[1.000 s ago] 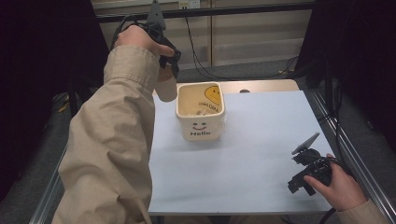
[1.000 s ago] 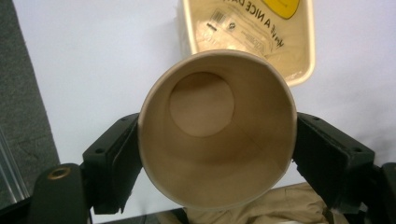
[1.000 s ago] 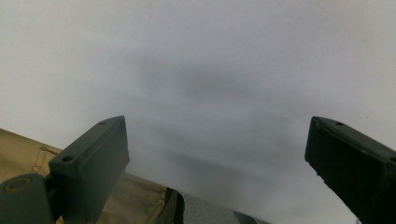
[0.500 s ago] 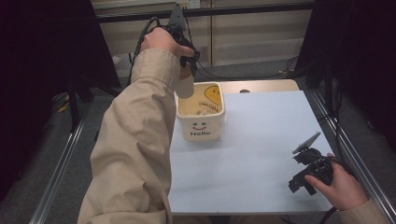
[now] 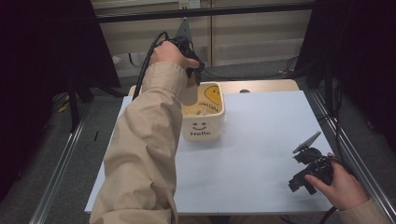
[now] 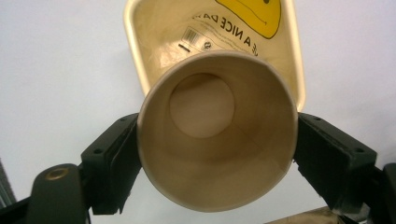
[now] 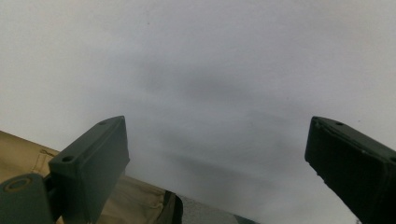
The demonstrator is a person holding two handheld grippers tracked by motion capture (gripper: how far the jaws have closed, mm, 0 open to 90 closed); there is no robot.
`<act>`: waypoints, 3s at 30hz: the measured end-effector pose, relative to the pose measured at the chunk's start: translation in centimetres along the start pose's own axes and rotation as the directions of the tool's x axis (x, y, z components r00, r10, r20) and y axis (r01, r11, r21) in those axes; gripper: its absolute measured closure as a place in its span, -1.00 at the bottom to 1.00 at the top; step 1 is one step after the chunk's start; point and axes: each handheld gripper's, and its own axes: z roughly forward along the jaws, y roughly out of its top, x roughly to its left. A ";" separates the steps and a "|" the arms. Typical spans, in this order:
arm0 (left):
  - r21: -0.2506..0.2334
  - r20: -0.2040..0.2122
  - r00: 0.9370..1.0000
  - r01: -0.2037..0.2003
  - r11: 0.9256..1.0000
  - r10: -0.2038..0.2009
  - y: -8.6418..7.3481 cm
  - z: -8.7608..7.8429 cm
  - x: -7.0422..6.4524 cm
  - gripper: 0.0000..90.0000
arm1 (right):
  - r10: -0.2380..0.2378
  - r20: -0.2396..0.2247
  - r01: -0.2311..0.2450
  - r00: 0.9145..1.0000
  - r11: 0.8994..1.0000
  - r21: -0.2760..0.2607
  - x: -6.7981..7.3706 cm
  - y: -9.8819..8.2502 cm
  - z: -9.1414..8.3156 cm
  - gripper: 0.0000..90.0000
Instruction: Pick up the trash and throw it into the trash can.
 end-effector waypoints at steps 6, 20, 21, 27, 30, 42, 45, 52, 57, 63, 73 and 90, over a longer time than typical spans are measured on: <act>0.016 -0.001 1.000 0.004 1.000 -0.004 0.0 2.0 0.4 -0.58 | 0.009 0.007 -0.009 1.000 1.000 0.008 -0.1 0.0 0.0 -0.86; -0.001 -0.001 1.000 0.021 1.000 -0.021 -0.1 2.4 0.6 -0.63 | 0.004 0.002 -0.004 1.000 1.000 0.000 0.0 0.1 -0.1 -0.86; -0.001 -0.002 1.000 0.015 1.000 -0.015 -0.1 2.3 0.7 -0.65 | 0.005 -0.001 -0.005 1.000 1.000 -0.001 0.0 0.0 -0.1 -0.86; -0.020 -0.003 1.000 0.014 1.000 -0.014 -0.2 1.8 0.9 -0.74 | 0.005 -0.001 -0.005 1.000 1.000 -0.001 0.1 0.0 -0.1 -0.86; -0.023 -0.001 1.000 0.016 1.000 -0.016 -0.4 1.4 1.0 -0.74 | -0.009 0.001 0.009 1.000 1.000 -0.003 0.0 0.1 -0.1 -0.86; -0.055 -0.028 1.000 0.003 0.998 -0.004 -1.1 -3.2 0.8 -0.77 | 0.004 -0.003 -0.004 1.000 1.000 -0.001 0.2 0.2 -0.2 -0.86; -0.071 -0.029 1.000 0.003 0.997 -0.005 -1.2 -4.7 0.6 -0.78 | -0.001 0.003 0.001 1.000 1.000 -0.002 0.2 0.2 -0.2 -0.86; -0.077 -0.031 0.999 0.004 0.997 -0.006 -1.7 -6.9 0.4 -0.80 | 0.000 0.000 0.000 1.000 1.000 -0.007 0.4 0.2 -0.3 -0.87; -0.078 -0.040 0.999 -0.004 0.997 0.001 -2.0 -7.2 0.8 -0.80 | -0.001 0.002 0.001 1.000 1.000 -0.009 0.4 0.2 -0.4 -0.87; -0.076 -0.036 0.999 0.010 0.997 -0.013 -2.5 -7.1 1.3 -0.80 | -0.013 0.000 0.013 1.000 1.000 -0.014 0.4 0.2 -0.3 -0.87; -0.068 -0.043 0.998 0.045 0.997 -0.048 -4.7 -6.2 4.4 -0.81 | -0.018 0.004 0.018 1.000 1.000 -0.012 0.5 0.3 -0.3 -0.87; -0.046 -0.002 0.992 0.129 0.991 -0.129 -9.8 -1.1 11.0 -0.82 | -0.015 -0.002 0.015 1.000 1.000 -0.019 0.5 0.2 -0.4 -0.87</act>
